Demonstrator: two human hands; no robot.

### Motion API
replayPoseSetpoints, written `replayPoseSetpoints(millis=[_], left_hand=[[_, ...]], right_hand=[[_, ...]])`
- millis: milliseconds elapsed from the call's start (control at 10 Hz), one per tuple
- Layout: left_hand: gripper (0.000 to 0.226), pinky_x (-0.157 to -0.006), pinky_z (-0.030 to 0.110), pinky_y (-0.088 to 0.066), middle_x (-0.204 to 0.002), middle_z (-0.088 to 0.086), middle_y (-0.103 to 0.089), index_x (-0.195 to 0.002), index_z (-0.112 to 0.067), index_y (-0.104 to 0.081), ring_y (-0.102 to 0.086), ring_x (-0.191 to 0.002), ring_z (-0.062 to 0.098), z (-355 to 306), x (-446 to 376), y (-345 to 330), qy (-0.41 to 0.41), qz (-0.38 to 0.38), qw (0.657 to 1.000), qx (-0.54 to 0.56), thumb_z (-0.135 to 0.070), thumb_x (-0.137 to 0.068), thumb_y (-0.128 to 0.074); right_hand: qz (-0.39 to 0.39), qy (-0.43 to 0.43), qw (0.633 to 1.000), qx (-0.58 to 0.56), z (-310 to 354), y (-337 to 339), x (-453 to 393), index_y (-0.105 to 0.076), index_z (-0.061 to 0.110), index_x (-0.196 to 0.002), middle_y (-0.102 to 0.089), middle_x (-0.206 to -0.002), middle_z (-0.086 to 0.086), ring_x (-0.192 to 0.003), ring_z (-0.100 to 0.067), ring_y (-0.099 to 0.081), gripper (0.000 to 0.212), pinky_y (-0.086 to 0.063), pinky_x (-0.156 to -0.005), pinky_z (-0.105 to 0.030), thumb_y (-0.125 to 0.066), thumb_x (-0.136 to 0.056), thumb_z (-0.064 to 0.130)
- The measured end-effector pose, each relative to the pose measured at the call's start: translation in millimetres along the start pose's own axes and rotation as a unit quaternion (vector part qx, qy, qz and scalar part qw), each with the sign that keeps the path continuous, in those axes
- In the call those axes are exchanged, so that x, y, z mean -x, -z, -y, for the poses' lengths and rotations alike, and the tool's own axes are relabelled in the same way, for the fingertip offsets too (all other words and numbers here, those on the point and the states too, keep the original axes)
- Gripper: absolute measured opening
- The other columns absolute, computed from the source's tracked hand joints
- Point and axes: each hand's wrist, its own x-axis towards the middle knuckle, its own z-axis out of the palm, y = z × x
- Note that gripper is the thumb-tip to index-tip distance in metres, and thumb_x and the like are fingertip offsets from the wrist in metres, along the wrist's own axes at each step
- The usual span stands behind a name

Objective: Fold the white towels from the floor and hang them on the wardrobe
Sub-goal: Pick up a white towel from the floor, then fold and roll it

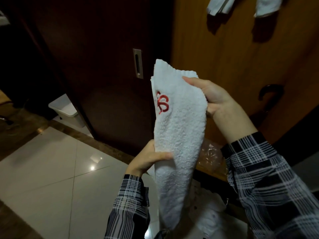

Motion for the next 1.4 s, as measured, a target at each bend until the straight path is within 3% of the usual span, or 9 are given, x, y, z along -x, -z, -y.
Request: replayPoseSetpoints(millis=[200, 400, 500, 700, 900, 1000, 1200, 1300, 1400], left_hand=[[0.035, -0.073, 0.019, -0.052, -0.087, -0.01, -0.074, -0.077, -0.023, -0.077, -0.068, -0.087, 0.006, 4, -6, 4, 0.012, -0.035, 0.998, -0.042, -0.032, -0.043, -0.082], [0.052, -0.08, 0.025, -0.053, -0.102, -0.007, -0.072, -0.103, -0.018, -0.063, -0.067, -0.1, 0.014, -6, -9, -6, -0.009, -0.052, 0.997, -0.051, -0.03, -0.056, -0.079], [0.046, -0.08, 0.029, -0.055, -0.103, -0.003, -0.073, -0.104, -0.018, -0.063, -0.068, -0.1, 0.019, -9, -10, -8, -0.024, -0.072, 0.997, -0.029, -0.017, -0.062, -0.08], [0.038, -0.082, 0.033, -0.057, -0.101, 0.0, -0.072, -0.101, -0.022, -0.062, -0.068, -0.1, 0.021, -22, -13, -7, -0.038, -0.14, 0.989, -0.007, -0.013, -0.068, -0.079], [0.037, -0.075, 0.034, -0.058, -0.103, 0.008, -0.071, -0.106, -0.013, -0.062, -0.069, -0.097, 0.025, -37, -10, -1, -0.053, -0.209, 0.97, 0.111, -0.014, -0.07, -0.069], [0.047, -0.081, 0.038, -0.057, -0.112, 0.011, -0.069, -0.119, -0.008, -0.056, -0.067, -0.103, 0.026, -37, -11, 2, -0.055, -0.226, 0.962, 0.141, -0.014, -0.074, -0.069], [0.08, -0.094, 0.037, -0.049, -0.117, 0.004, -0.067, -0.139, -0.004, -0.04, -0.065, -0.106, 0.018, -27, -4, 8, 0.02, -0.237, 0.965, 0.112, -0.059, -0.083, -0.057], [0.079, -0.104, 0.045, -0.029, -0.126, 0.015, -0.061, -0.142, 0.005, -0.031, -0.058, -0.115, 0.028, -8, 20, 23, 0.046, -0.128, 0.982, 0.133, -0.057, -0.093, -0.039], [0.06, -0.097, 0.03, -0.047, -0.132, -0.002, -0.059, -0.134, -0.007, -0.047, -0.062, -0.106, 0.011, -1, 32, 24, 0.064, 0.066, 0.996, -0.01, -0.037, -0.085, -0.065]], right_hand=[[-0.104, -0.032, 0.994, -0.001, 9, 20, -15, -0.065, 0.006, -0.113, -0.071, -0.105, -0.013, -0.09, -0.024, -0.07, 0.027, -0.059, -0.073, -0.038, -0.067, -0.087, 0.014], [-0.203, -0.035, 0.979, -0.004, 5, 35, -31, -0.061, 0.01, -0.12, -0.072, -0.097, -0.012, -0.076, -0.024, -0.071, 0.036, -0.058, -0.055, -0.038, -0.069, -0.086, 0.015], [-0.159, -0.023, 0.986, -0.034, -11, 42, -25, -0.063, 0.01, -0.119, -0.073, -0.086, -0.01, -0.076, -0.024, -0.071, 0.039, -0.058, -0.064, -0.037, -0.059, -0.091, 0.037], [0.036, -0.067, 0.997, 0.016, -80, 56, 8, -0.056, 0.012, -0.128, -0.059, -0.13, -0.016, -0.119, -0.032, -0.057, 0.081, -0.05, -0.096, -0.046, -0.03, -0.082, 0.074], [0.092, -0.07, 0.986, 0.12, -125, 65, 34, -0.051, 0.022, -0.123, -0.062, -0.125, 0.0, -0.109, -0.011, -0.063, 0.076, -0.05, -0.093, -0.029, -0.082, -0.06, 0.051], [0.094, -0.049, 0.974, 0.201, -131, 64, 41, -0.05, 0.016, -0.122, -0.068, -0.107, 0.007, -0.093, -0.005, -0.068, 0.059, -0.052, -0.075, -0.017, -0.069, -0.066, 0.016], [0.094, -0.03, 0.985, 0.142, -114, 52, 33, -0.05, 0.007, -0.128, -0.068, -0.114, -0.009, -0.105, -0.025, -0.066, 0.064, -0.055, -0.081, -0.034, -0.074, -0.069, 0.018], [0.097, -0.004, 0.993, 0.068, -89, 37, 30, -0.054, -0.001, -0.119, -0.073, -0.099, -0.012, -0.092, -0.022, -0.071, 0.05, -0.057, -0.074, -0.029, -0.074, -0.076, 0.016], [0.101, 0.012, 0.995, 0.022, -63, 25, 20, -0.059, -0.004, -0.107, -0.074, -0.079, -0.01, -0.075, -0.016, -0.072, 0.024, -0.057, -0.065, -0.024, -0.055, -0.088, 0.011]])
